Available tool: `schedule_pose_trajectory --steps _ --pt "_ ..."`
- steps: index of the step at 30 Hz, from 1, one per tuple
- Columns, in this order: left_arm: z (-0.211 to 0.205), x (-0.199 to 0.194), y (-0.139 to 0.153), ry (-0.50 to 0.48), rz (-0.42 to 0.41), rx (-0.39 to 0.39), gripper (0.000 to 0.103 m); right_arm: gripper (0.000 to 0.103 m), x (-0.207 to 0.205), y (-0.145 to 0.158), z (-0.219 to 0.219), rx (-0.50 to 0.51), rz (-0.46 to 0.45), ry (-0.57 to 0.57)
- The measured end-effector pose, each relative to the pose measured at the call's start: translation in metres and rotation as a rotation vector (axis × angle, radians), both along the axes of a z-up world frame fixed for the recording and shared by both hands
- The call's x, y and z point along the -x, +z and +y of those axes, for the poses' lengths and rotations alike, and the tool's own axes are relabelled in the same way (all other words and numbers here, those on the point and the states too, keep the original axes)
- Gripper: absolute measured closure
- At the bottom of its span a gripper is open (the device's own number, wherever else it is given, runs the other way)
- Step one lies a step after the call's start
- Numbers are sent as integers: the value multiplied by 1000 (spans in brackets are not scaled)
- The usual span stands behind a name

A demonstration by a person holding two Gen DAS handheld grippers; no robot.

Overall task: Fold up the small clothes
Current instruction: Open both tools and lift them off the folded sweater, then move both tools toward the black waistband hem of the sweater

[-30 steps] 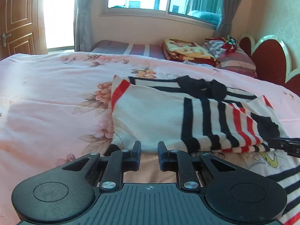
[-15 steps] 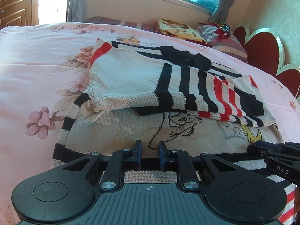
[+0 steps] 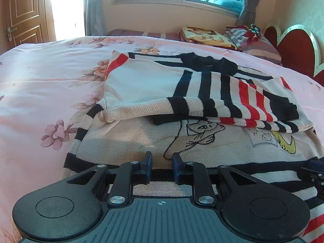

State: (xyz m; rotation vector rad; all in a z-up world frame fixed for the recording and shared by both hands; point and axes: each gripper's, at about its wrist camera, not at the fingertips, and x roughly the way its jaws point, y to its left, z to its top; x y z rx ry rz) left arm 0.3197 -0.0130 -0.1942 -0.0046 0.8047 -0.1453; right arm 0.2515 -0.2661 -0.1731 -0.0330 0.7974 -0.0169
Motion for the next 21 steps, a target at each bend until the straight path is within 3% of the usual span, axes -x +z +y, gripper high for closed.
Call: schedule_pose_trajectory --steps 1,2,3,6,11,14,18,21 --pt "-2 2 1 -12 4 3 24 64 0 0 0 -11 2 5" --pt "-6 1 0 -24 43 -9 1 53 1 0 1 -24 7 16" --pt "-11 0 -4 -14 73 -48 0 45 2 0 3 -33 14 31" --pt "-20 6 -10 -20 35 -107 0 41 4 -1 10 5 17 57" --pt "-16 14 -9 0 22 -55 0 39 8 4 1 -97 4 39" --pt "-19 24 -3 -6 -19 -63 0 39 9 7 0 -148 2 49" --pt "-21 29 4 14 -30 -70 0 40 5 8 13 -111 12 46" --pt "-22 33 8 13 -10 0 0 39 -1 9 22 -97 27 38"
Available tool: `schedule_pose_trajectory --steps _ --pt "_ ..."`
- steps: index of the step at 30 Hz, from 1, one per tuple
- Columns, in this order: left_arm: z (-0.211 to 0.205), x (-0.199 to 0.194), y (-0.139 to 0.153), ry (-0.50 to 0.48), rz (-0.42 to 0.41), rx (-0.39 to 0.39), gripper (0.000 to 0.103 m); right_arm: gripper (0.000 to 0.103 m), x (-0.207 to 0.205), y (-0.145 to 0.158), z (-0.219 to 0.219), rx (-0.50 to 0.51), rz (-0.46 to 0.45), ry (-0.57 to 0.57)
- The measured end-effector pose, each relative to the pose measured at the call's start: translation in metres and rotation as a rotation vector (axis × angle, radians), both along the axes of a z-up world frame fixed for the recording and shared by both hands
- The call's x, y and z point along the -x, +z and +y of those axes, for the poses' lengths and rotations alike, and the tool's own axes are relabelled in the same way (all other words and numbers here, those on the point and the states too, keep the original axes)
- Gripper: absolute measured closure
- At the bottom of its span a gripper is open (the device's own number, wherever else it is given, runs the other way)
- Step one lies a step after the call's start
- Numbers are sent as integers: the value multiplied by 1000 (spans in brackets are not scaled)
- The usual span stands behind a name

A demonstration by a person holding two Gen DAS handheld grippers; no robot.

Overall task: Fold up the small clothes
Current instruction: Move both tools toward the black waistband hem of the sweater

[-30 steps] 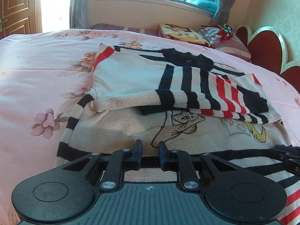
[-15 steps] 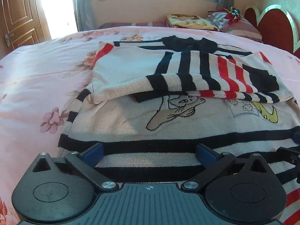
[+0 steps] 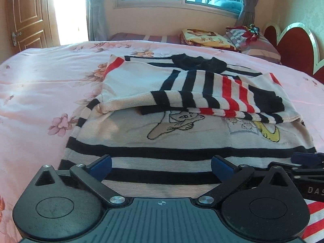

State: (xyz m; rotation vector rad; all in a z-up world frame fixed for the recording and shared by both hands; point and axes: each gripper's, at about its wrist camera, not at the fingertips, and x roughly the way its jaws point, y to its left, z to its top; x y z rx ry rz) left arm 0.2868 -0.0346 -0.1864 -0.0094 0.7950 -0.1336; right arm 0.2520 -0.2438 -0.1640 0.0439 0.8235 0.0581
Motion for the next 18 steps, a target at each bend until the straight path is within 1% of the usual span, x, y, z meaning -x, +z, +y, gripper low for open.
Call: schedule_pose_trajectory --steps 1,2,3,4,6,7,8,9,10,12,16,18 --pt "-1 -2 -1 -3 12 25 0 39 -2 2 3 -6 2 -11" --pt "-4 1 0 -7 26 41 0 34 -3 4 5 -15 -1 -22" --pt "-6 -1 -3 2 35 38 0 23 -4 6 8 -19 -4 -35" --pt "-7 -2 -7 8 43 35 0 20 -6 6 12 -6 -1 -52" --pt "-6 -7 -19 -3 61 37 0 22 -8 3 18 40 11 -88" --pt "-8 -6 -23 -15 48 14 0 23 -8 -1 19 43 15 -95" --pt "-11 -3 -26 -42 19 -26 0 26 -8 -6 19 33 25 -99" --pt "-13 1 -29 -73 4 -61 0 26 -6 -10 22 44 24 -102" --pt "-13 4 -31 -105 -10 -81 0 27 -2 -14 26 84 6 -98" --pt "-7 9 -29 -137 -17 -86 0 27 3 -16 32 130 -10 -88" --pt "6 13 -26 -186 -9 -92 0 27 15 -14 24 149 -1 -131" --pt "12 14 -26 -191 -3 -84 0 25 25 -15 17 151 -5 -153"
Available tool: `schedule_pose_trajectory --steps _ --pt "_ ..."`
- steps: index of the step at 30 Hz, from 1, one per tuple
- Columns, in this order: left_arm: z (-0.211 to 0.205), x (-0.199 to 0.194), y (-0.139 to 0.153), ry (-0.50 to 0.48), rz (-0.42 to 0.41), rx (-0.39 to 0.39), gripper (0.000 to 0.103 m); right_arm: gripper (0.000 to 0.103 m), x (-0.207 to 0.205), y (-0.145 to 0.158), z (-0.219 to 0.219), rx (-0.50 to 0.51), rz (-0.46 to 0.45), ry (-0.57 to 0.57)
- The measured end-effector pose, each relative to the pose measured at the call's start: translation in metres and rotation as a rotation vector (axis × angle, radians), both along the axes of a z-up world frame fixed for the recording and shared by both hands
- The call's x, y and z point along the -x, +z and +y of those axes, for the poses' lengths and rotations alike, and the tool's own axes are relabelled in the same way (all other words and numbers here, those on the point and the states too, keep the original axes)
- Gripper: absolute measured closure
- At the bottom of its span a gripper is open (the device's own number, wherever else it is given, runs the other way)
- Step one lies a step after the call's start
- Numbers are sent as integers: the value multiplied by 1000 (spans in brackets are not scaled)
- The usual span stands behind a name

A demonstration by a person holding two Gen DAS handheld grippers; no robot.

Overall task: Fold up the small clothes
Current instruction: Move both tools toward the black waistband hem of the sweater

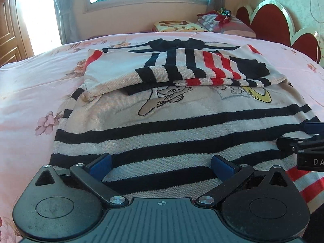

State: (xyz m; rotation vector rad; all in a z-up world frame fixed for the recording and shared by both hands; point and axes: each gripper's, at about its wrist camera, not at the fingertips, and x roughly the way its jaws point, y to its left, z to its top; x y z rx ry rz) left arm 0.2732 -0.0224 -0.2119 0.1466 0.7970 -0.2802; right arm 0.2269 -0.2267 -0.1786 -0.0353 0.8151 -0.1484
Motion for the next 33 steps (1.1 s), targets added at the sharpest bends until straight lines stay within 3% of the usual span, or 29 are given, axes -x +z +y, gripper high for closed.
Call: schedule_pose_trajectory --steps 7,9,11,13,15,17,19,21,24,26,28,29,30,33 --pt "10 12 1 -21 -2 -13 0 15 24 -4 -12 -29 -20 -56" --pt "11 13 4 -22 12 -11 0 2 23 -5 -10 -45 -6 -90" --pt "15 18 8 -21 26 6 0 1 25 -5 -5 -46 10 -115" --pt "21 26 12 -15 33 37 0 1 35 -8 -1 -40 -31 -79" --pt "28 36 14 4 41 72 0 1 46 -7 -3 -99 -47 -66" --pt "32 46 16 38 51 99 0 1 47 -1 -2 -119 -6 -25" --pt "34 52 20 52 68 136 0 1 44 7 9 -71 34 -16" --pt "30 57 23 29 84 161 0 1 54 21 20 -90 -39 -18" --pt "26 56 21 95 67 93 1 1 61 35 40 -150 -127 19" --pt "34 53 15 115 111 125 1 5 53 33 49 -87 -90 -10" --pt "33 58 12 92 82 96 1 19 50 26 51 -73 -47 -9" --pt "30 61 10 71 68 69 1 31 49 22 51 -66 -20 -6" --pt "28 64 6 54 58 47 1 36 50 16 50 -63 5 -4" --pt "30 73 -1 9 3 0 0 38 57 5 44 -36 24 1"
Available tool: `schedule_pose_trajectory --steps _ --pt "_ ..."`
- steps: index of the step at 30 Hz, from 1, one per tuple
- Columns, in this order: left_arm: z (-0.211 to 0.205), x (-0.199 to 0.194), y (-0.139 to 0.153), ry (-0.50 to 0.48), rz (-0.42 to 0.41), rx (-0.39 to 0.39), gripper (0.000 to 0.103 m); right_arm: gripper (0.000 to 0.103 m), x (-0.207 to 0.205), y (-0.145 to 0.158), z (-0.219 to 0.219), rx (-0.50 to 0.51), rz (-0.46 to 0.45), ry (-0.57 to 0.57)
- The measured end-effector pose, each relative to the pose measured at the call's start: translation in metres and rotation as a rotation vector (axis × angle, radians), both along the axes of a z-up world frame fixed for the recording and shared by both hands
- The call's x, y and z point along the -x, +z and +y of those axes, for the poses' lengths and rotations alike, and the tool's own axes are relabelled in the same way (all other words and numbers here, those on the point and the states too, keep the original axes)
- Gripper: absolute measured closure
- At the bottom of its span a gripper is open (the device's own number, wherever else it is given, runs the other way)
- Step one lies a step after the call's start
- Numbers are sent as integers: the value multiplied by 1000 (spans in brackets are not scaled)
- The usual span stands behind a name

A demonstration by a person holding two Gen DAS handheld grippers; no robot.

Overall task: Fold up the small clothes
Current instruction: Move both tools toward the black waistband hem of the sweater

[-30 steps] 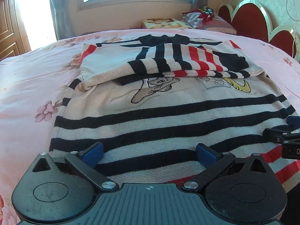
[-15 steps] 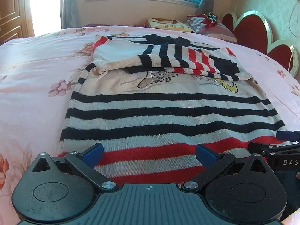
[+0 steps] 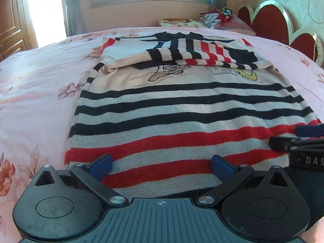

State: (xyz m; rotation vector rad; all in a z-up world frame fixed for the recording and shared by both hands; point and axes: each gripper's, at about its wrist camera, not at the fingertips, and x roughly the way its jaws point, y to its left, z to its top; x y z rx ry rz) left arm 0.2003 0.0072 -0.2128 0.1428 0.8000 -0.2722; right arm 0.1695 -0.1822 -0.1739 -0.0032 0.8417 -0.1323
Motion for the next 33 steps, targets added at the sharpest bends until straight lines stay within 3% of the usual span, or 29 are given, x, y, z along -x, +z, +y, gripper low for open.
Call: schedule_pose_trajectory --steps 4,8,10,13,14,16,22,27,31,33 --pt "20 0 2 6 -2 6 0 38 11 1 -30 12 -11 -80" --pt "33 0 1 16 7 14 0 26 25 -2 -65 -10 -16 -144" --pt "33 -1 4 37 23 15 0 24 28 -2 -68 -8 -14 -148" --pt "31 4 14 65 50 51 0 27 28 5 -60 -19 -13 -165" --pt "30 7 18 64 51 71 0 35 31 9 -56 -43 -25 -160" --pt "24 14 24 44 45 87 0 35 35 18 -43 -80 -50 -128" --pt "3 29 28 -21 51 91 0 37 36 27 8 -81 -51 20" --pt "1 39 15 -29 88 63 0 44 42 16 15 -104 -4 21" --pt "0 48 3 -80 45 1 0 43 51 4 14 -36 20 11" --pt "5 49 3 -88 36 7 0 42 56 1 9 9 11 3"
